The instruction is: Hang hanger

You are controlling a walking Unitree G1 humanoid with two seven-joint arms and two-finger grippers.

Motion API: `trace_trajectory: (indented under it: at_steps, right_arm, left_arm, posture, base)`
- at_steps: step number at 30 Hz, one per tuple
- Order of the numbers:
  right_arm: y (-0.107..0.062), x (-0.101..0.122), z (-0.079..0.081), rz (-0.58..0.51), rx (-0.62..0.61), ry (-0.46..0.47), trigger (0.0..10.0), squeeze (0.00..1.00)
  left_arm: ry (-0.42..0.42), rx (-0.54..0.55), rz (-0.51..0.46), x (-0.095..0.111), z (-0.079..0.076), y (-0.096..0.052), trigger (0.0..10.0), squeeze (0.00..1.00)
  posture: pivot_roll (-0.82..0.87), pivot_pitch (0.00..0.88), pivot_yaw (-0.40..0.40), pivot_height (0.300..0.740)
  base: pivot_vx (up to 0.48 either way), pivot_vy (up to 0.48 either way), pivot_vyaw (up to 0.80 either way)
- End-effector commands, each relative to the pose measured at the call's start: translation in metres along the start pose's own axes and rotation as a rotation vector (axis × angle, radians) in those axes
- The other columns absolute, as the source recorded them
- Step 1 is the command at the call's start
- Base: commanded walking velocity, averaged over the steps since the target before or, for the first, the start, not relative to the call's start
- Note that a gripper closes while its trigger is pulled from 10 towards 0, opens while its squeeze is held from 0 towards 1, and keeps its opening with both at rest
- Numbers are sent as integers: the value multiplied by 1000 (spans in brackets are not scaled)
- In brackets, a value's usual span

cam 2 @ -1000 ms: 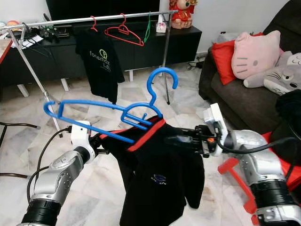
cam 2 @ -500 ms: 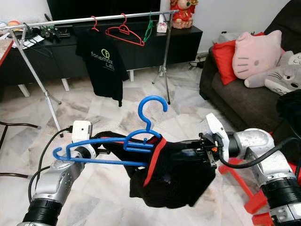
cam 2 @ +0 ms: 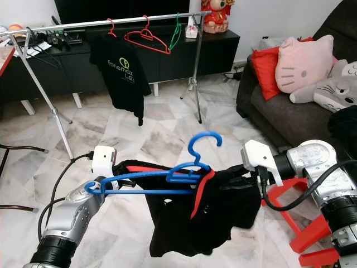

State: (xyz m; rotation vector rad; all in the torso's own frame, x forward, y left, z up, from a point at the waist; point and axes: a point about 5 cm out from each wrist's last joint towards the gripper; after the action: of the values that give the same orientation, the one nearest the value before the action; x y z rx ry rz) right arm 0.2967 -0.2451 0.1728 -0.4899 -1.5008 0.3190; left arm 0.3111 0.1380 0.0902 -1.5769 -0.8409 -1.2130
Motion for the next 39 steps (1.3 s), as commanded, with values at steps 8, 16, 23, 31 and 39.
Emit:
trace_trajectory:
  at_steps: [8, 16, 23, 31, 39]
  right_arm:
    - [-63, 8, -1, -52, -139, 38, 10000, 0]
    - [-59, -5, 16, 64, -39, 68, 10000, 0]
    - [-58, -14, 23, 206, 24, 59, 10000, 0]
    - [-70, -38, 23, 514, 47, 38, 10000, 0]
    - [-66, -36, 4, 524, -124, -70, 10000, 0]
  left_arm:
    - [-28, 268, 9, -2, 65, -21, 0, 0]
    - [42, 250, -16, 5, 80, -24, 0, 0]
    - [181, 277, 48, 10, 105, -27, 0, 0]
    - [202, 279, 66, 7, 110, -26, 0, 0]
    - [225, 276, 92, -2, 107, -24, 0, 0]
  posture:
    - [-85, 0, -26, 740]
    - [-88, 0, -19, 740]
    - [-85, 0, -17, 740]
    - [-85, 0, -16, 740]
    - [-84, 0, -23, 740]
  base:
    - [0, 0, 0]
    - [0, 0, 0]
    - [0, 0, 0]
    - [0, 0, 0]
    - [0, 0, 0]
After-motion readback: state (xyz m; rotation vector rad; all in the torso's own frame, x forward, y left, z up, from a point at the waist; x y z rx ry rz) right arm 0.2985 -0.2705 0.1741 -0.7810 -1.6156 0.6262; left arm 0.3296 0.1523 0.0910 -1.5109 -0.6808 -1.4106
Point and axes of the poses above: a point about 5 cm out from each wrist's last joint towards the gripper, its own y axis pointing out of the wrist towards the gripper, its own x axis along the axis of the wrist's last joint, z = x × y, and after that the axes turned 7 degrees about y, right-handed
